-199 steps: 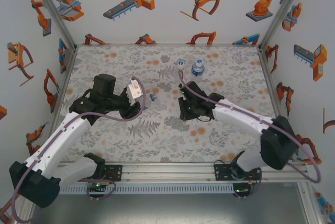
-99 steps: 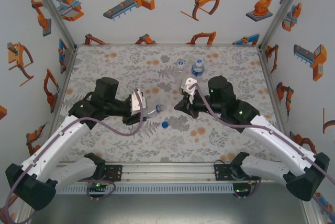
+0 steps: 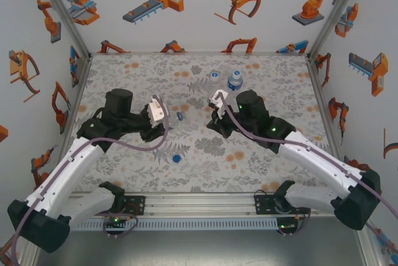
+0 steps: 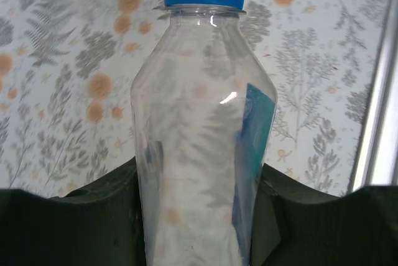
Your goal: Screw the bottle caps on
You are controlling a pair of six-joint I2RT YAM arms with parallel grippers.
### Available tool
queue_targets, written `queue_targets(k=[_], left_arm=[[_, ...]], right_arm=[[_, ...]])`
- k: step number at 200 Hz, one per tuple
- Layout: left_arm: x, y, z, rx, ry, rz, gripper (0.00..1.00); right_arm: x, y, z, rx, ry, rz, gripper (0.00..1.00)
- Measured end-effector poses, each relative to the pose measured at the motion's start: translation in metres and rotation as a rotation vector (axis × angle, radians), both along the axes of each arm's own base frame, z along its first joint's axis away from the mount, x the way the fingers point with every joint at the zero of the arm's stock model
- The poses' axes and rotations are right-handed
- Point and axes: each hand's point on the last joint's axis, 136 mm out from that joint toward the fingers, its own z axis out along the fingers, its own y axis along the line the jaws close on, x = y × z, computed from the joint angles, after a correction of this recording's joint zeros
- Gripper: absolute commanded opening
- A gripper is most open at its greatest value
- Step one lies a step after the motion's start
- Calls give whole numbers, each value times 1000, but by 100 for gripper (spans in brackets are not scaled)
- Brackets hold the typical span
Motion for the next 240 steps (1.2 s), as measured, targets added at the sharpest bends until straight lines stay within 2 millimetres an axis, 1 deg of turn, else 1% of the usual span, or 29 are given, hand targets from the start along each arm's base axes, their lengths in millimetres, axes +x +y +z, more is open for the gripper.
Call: queue_targets(k=[10,27,45,72,89,105,122,138,154,187,213,240], left_arm=[[10,10,4,-21,-4,65,0],[24,25,10,-55,-8,159,0],[36,38,11,-79,-4,241,0],[53,57,6,-95,19,365,0],[65,75,4,-106,31,463,0],[75,93,4,-122,43,554,0],[84,110,4,-147,54,640,0],[91,122,6,-173,64,699,0],[95,131,7,-194,72,737,0],[99,141,7,-223,78,782,0],[100,145,7,-233,83,800,0],[101,147,9,-244,81,805,0]], right_arm=[[-1,5,-13,-11,36,-5,0],[-10,19,-38,-40,98,11,1],[-18,36,-65,-86,161,29,8],[-30,56,-109,-181,246,28,20],[-34,71,-128,-238,290,-2,28],[-34,88,-136,-278,328,-56,32],[-30,109,-137,-306,370,-123,37],[-28,126,-139,-329,402,-179,40],[-28,137,-143,-360,427,-225,44],[-32,139,-165,-445,472,-300,55],[-36,138,-182,-510,498,-334,54],[-40,147,-192,-544,499,-340,51]])
